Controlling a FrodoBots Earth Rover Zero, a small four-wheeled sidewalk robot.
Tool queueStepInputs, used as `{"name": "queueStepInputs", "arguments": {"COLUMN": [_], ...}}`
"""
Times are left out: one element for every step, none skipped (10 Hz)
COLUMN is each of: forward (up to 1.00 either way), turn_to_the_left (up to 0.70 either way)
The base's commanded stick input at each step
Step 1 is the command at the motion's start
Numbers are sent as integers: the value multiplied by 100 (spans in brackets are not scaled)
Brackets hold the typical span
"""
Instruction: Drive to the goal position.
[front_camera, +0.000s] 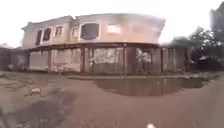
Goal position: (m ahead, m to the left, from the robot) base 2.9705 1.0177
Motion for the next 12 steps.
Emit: {"name": "queueStepInputs", "arguments": {"forward": [50, 50, 50, 50, 50, 50, 50, 50, 50, 50, 50, 50], "turn_to_the_left": [-2, 1, 5, 8, 11, 14, 17, 17, 16, 15, 14, 12]}}
